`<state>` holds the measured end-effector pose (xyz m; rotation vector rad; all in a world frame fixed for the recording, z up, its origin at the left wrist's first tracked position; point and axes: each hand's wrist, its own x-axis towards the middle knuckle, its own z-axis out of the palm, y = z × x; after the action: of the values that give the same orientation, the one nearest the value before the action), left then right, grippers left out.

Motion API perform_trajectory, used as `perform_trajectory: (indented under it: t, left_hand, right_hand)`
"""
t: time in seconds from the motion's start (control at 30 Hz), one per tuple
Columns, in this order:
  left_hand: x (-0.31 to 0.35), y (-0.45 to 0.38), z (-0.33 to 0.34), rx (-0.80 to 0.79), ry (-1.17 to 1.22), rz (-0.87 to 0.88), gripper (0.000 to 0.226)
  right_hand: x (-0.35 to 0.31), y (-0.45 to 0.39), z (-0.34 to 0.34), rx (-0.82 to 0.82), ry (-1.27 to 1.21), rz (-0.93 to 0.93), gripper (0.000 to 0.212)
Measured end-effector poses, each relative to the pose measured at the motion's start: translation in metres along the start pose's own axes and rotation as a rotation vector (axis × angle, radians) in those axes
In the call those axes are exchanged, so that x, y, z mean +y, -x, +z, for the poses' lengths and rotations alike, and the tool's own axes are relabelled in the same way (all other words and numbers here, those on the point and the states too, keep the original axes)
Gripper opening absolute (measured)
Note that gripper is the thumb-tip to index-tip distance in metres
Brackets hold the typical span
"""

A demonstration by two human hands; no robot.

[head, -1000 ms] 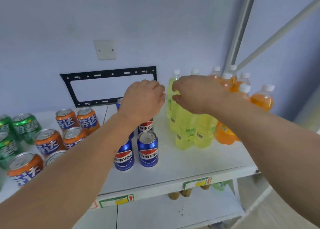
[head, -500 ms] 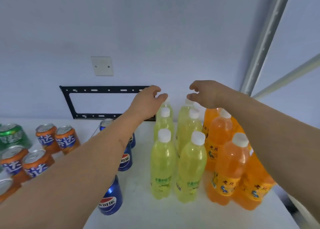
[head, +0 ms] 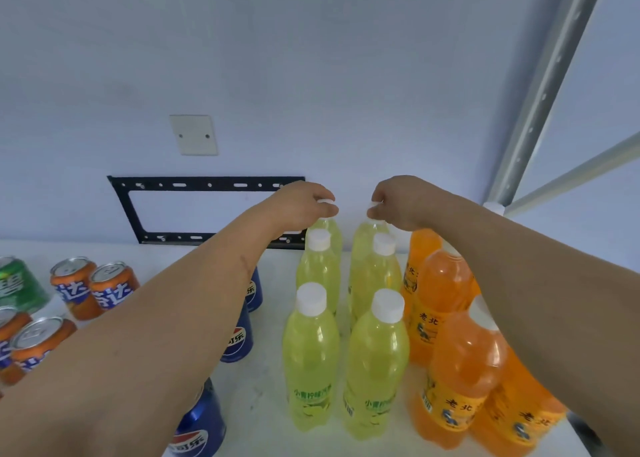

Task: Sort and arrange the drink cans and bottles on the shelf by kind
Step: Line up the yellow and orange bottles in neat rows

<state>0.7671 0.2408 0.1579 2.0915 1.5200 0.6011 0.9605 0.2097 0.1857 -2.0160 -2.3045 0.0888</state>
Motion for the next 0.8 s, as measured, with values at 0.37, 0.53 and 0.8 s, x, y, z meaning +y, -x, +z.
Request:
perform_trajectory:
  t: [0.37, 0.53, 0.8]
  left_hand:
    - [0.009, 0.018, -0.006, 0.107, -0.036, 0.006, 0.049]
    - [0.014, 0.048, -0.010, -0.029, -0.230, 0.059, 0.041]
    - [0.013, 0.060, -0.004, -0.077, -0.361, 0.111, 0.041]
  right_hand:
    - [0.000, 0.009, -0.009, 0.026, -0.037, -0.012, 0.054]
    - [-0.003, 0.034, -0.020, -0.101, -0.042, -0.097, 0.037]
    - [-0.005, 0.048, -0.007, -0.176, 0.011, -0.099, 0.049]
